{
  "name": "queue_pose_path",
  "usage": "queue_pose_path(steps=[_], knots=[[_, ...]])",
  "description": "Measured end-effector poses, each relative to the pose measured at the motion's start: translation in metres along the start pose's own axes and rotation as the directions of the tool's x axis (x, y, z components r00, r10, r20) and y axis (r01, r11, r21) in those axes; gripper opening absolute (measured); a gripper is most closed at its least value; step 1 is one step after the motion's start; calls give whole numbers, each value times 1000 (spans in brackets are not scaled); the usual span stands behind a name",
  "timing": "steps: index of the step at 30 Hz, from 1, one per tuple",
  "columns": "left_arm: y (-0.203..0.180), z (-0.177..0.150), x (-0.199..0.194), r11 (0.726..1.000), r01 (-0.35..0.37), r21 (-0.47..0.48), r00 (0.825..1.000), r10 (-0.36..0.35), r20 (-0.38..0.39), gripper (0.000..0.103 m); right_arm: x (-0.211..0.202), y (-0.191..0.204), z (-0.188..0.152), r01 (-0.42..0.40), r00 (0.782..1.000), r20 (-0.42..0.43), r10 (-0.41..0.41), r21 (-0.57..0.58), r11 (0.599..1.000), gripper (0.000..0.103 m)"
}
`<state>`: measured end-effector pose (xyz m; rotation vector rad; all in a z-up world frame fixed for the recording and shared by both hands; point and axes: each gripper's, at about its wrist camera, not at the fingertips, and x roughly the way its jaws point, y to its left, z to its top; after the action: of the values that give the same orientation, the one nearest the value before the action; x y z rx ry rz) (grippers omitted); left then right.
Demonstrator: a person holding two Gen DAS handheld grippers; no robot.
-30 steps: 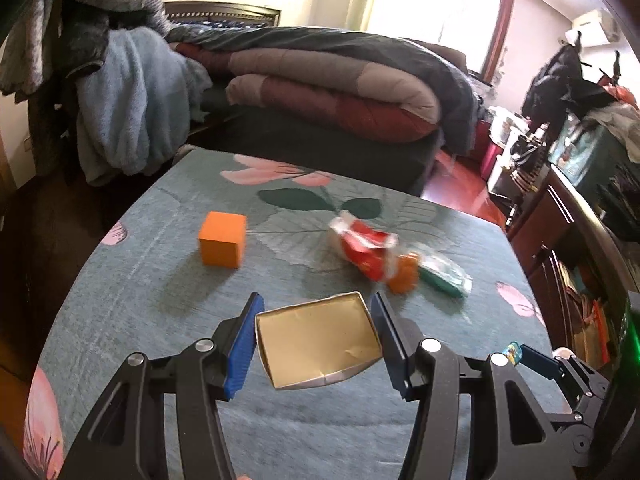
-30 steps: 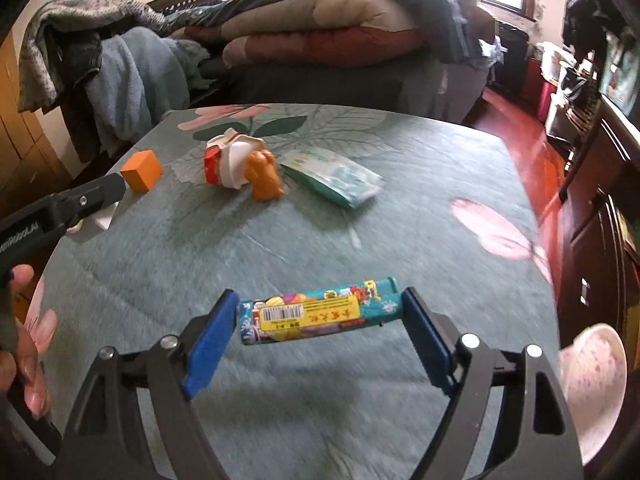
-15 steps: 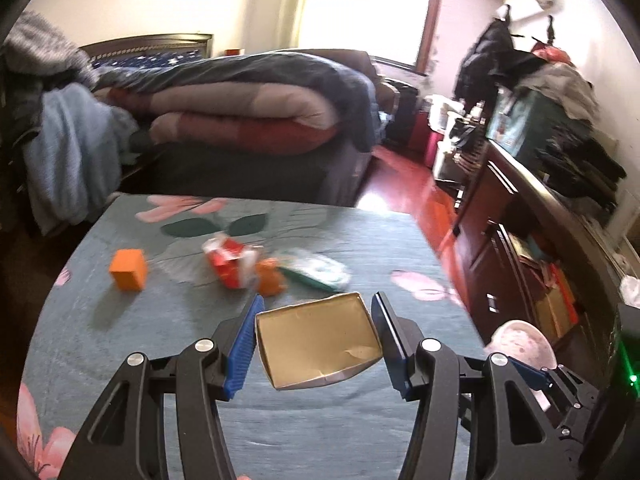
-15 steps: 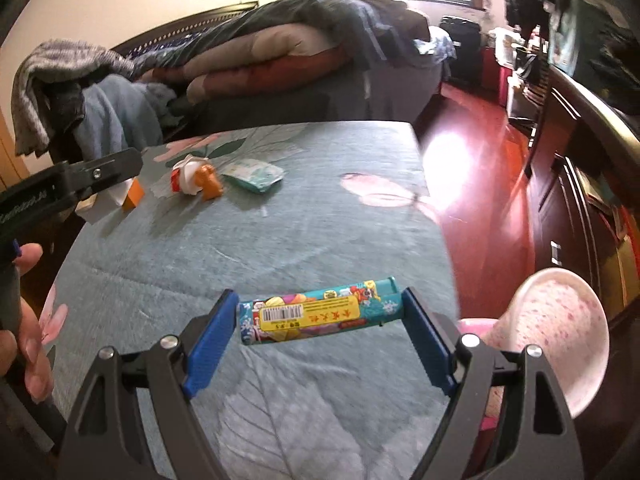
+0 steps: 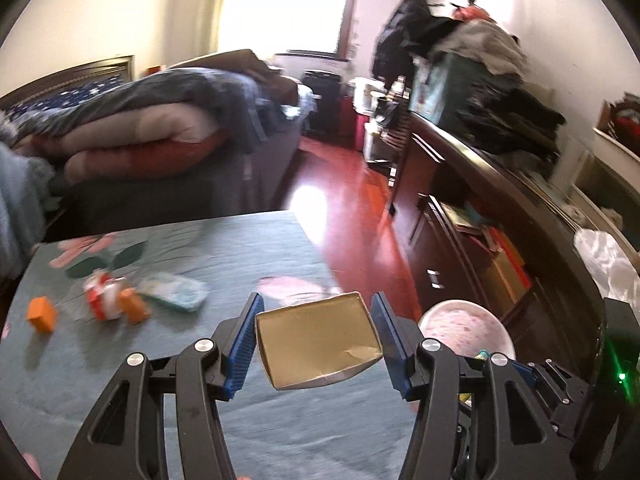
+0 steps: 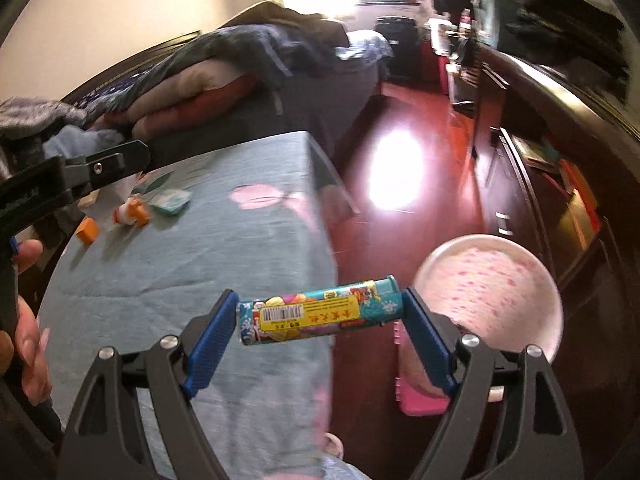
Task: Collect trash
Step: 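Carry both items over the pink basin and open both tools to drop them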
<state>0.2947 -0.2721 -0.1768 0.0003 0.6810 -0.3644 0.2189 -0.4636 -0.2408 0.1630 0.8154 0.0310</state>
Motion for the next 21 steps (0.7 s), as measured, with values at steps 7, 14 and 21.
queue_pose_path(steps=[7, 14, 21], knots=[[-64, 6, 32, 990, 109, 95, 994, -106, -36, 56, -7, -64, -9, 83, 996, 0, -84, 97, 992, 82], [-117, 6, 59, 966, 197, 166, 979, -186, -81, 56, -8, -115, -16, 153, 988, -6, -155, 179, 972, 82], [-154, 4, 87, 942, 260, 211, 963, -237, -132, 56, 2, -152, -24, 206, 978, -24, -206, 244, 948, 82]])
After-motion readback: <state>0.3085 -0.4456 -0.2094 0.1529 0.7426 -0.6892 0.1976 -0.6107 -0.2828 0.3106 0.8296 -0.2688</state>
